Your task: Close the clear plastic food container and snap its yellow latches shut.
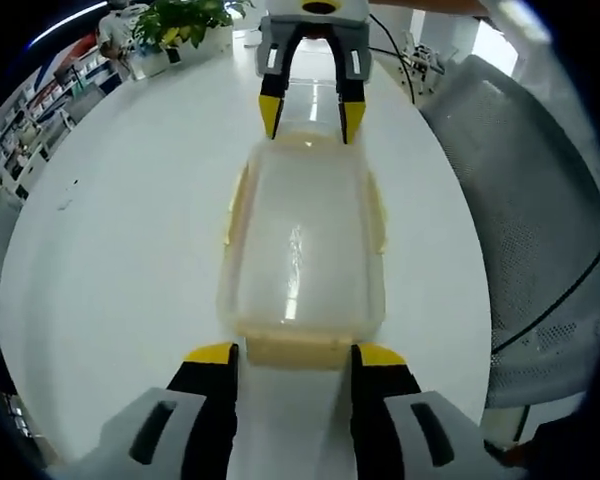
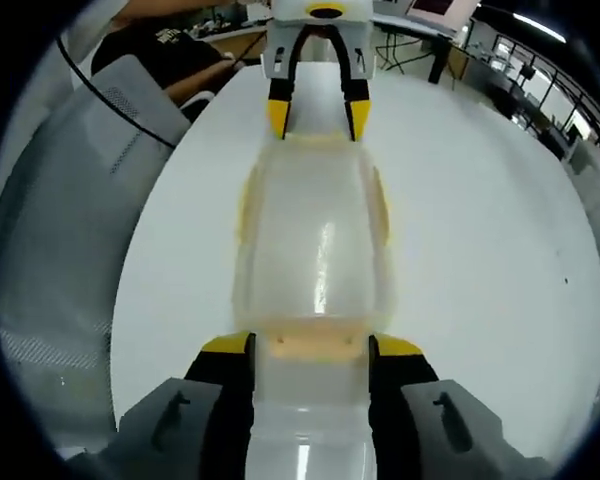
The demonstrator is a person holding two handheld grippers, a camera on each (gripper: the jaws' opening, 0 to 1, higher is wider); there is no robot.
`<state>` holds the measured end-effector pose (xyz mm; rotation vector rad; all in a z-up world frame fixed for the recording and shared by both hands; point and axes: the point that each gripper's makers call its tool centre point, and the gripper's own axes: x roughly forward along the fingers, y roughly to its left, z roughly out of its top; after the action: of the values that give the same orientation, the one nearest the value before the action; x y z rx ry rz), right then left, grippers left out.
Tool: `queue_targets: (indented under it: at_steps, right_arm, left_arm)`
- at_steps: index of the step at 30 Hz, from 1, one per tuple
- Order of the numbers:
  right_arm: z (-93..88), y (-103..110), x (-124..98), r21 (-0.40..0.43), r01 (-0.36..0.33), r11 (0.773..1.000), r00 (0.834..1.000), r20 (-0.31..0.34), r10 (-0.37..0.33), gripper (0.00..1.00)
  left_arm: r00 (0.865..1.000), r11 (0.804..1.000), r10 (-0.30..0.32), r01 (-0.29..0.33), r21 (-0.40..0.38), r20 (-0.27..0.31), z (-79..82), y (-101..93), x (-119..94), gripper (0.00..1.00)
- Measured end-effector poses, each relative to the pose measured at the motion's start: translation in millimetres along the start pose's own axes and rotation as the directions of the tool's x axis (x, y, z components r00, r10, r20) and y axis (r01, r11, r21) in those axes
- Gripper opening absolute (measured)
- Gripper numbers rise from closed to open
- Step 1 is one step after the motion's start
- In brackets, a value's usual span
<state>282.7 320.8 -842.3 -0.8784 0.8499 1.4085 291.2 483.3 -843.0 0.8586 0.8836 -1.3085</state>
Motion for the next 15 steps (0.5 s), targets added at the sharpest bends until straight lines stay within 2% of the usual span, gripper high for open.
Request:
queue_targets:
  at_steps: [6, 7, 8, 9, 10, 15]
  right_arm:
    - [0.9, -1.1, 1.1, 0.006, -0.001, 1.000, 1.000, -0.002, 0.001, 0.36]
    - [0.9, -1.1, 1.1, 0.005, -0.001, 1.000, 1.000, -0.003, 0.001, 0.36]
    - [1.1, -1.6, 1.3, -0.004, -0.001, 1.000, 1.000, -0.004, 0.001, 0.36]
    - [1.1, -1.5, 1.6, -0.016, -0.003, 1.000, 1.000, -0.005, 0.003, 0.36]
    - [0.8, -1.5, 1.5, -0.008, -0.002, 1.000, 1.000, -0.006, 0.002, 0.36]
    - [1.3, -1.2, 3.2, -0.015, 0.001, 1.000, 1.000, -0.030, -0.001, 0.36]
  left_arm:
    - [1.000, 1.000, -0.012, 0.012, 0.014, 0.003, 1.0, -0.9, 2.0, 0.37]
    - [1.000, 1.000, -0.016, 0.016, 0.024, 0.004, 1.5, -1.8, 2.2, 0.36]
    - [0.999, 0.997, -0.031, 0.030, 0.070, 0.013, 3.6, -4.4, 2.8, 0.34]
    - [1.000, 0.997, -0.014, 0.013, 0.072, 0.014, 4.2, -1.9, 3.3, 0.34]
    - [1.000, 0.999, -0.018, 0.018, 0.051, 0.010, 3.0, -3.2, 3.4, 0.34]
    - [1.000, 0.999, -0.021, 0.021, 0.042, 0.018, 2.3, -3.7, 3.6, 0.34]
